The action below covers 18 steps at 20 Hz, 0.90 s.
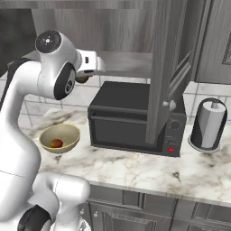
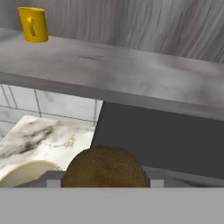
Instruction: Open the cabinet. Pick the mango and kiwi from the cabinet and place them into the bowl. Then close the cabinet.
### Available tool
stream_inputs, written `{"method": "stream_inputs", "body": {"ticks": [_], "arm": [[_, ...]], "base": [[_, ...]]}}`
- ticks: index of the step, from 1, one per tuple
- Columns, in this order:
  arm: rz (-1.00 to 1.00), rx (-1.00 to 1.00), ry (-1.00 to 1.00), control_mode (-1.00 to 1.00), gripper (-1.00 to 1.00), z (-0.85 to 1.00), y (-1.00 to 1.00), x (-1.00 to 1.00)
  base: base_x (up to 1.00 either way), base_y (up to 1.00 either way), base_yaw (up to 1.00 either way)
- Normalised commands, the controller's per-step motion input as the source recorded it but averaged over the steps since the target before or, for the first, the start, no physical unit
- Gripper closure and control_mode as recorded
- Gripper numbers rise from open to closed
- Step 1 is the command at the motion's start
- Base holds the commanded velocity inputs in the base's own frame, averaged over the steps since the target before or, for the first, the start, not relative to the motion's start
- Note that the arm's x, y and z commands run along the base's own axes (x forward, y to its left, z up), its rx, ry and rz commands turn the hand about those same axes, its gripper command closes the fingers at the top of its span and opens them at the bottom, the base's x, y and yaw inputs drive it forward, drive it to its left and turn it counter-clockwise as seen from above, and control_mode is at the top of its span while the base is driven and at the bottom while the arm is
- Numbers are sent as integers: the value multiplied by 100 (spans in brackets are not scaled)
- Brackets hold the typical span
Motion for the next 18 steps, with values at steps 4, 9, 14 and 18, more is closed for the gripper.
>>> {"method": "stream_inputs", "body": {"ticks": [4,9,14,18], "arm": [[13,0,24,-100,100,-1,40,-13],[12,0,21,-100,100,-17,46,-13],[12,0,13,-100,100,-41,52,-12],[10,0,7,-100,100,-60,50,-3]], "base": [[0,0,0],[0,0,0],[0,0,0],[0,0,0]]}}
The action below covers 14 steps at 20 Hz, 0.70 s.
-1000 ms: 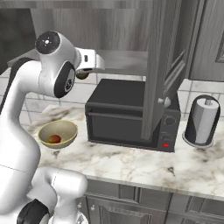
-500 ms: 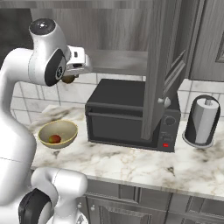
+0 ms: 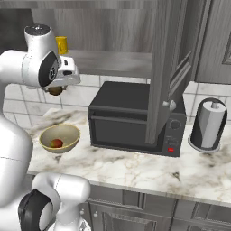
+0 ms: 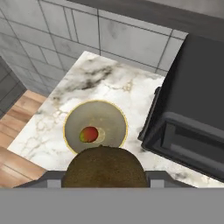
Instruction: Open the cabinet. Pick the mango and kiwi from the cabinet and place them into the bowl. Then close the cabinet.
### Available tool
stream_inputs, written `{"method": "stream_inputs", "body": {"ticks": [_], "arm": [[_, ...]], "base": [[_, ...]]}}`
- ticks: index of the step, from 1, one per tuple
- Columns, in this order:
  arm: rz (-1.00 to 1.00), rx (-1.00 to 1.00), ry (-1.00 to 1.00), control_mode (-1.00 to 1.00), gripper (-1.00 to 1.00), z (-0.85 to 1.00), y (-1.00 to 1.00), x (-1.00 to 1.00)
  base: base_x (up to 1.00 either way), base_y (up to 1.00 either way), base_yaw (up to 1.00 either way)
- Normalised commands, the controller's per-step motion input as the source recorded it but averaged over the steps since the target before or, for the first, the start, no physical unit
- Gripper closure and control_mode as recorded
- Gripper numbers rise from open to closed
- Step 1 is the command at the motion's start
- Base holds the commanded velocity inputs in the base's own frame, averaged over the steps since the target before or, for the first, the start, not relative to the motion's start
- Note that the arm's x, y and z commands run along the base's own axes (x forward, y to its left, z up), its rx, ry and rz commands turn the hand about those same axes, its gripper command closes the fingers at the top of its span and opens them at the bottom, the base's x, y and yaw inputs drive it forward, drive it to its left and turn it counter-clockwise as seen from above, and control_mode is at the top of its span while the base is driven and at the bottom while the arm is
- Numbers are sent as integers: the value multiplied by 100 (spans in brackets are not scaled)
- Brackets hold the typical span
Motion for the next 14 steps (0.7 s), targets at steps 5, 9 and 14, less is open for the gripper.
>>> {"method": "stream_inputs", "body": {"ticks": [5,9,14], "arm": [[5,0,6,-100,100,-53,40,0],[0,0,3,-100,100,-41,19,7],[0,0,1,-100,100,-37,16,17]], "base": [[0,0,0],[0,0,0],[0,0,0]]}}
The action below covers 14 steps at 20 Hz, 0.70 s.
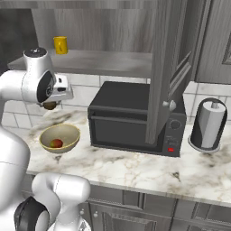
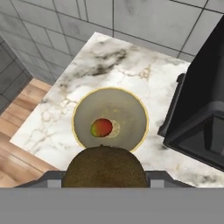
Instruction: Open the cabinet. Pick the mango and kiwi from the cabinet and place them into the bowl. Then close the cabinet.
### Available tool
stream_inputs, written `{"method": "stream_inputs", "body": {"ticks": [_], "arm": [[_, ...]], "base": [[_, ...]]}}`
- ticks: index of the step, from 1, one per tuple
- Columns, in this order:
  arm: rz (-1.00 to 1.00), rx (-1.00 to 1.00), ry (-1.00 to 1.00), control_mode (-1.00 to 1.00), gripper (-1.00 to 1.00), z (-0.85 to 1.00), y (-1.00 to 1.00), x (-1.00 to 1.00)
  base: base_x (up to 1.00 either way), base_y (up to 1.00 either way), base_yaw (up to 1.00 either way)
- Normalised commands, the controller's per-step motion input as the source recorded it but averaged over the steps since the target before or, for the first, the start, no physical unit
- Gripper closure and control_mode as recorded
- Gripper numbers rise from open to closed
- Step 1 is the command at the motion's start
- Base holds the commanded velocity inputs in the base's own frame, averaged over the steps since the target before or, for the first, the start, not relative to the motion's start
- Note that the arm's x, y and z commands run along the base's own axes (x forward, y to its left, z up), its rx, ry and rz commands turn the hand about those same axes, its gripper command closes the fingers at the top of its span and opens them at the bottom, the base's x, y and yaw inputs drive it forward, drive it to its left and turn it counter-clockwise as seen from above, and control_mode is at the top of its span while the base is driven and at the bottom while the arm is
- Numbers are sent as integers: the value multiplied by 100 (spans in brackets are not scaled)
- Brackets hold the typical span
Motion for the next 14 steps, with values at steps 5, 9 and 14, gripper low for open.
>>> {"method": "stream_inputs", "body": {"ticks": [5,9,14], "arm": [[0,0,1,-100,100,-31,16,23],[0,0,3,-100,100,-22,9,20],[0,0,1,-100,100,-23,4,10]], "base": [[0,0,0],[0,0,0],[0,0,0]]}}
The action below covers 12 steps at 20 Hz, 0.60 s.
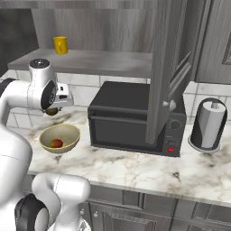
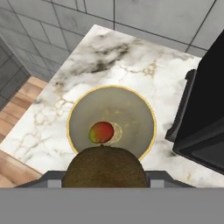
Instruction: Open the cabinet. Pick the mango and kiwi from the cabinet and place them into the bowl. Then close the cabinet.
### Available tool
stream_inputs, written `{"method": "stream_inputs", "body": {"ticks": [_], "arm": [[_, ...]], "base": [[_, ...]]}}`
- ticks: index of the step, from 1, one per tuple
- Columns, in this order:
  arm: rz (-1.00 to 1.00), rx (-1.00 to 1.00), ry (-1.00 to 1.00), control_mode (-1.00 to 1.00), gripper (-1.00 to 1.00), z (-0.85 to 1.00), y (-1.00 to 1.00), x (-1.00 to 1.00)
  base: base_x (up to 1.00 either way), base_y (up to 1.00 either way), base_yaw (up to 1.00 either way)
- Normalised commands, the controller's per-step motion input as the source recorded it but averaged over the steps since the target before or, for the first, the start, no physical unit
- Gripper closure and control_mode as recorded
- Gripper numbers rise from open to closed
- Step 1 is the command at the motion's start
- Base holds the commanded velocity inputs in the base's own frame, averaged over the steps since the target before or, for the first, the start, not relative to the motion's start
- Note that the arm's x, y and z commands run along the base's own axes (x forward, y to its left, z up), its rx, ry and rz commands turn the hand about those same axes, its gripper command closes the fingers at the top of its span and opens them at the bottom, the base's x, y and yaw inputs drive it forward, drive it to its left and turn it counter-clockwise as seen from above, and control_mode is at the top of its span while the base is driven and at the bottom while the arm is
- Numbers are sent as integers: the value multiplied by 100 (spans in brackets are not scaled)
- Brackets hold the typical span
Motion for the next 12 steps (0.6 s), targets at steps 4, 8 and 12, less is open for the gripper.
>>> {"method": "stream_inputs", "body": {"ticks": [4,8,12], "arm": [[0,0,0,-100,100,-27,2,6],[0,0,0,-100,100,-30,5,6],[0,0,0,-100,100,-31,8,7]], "base": [[0,0,0],[0,0,0],[0,0,0]]}}
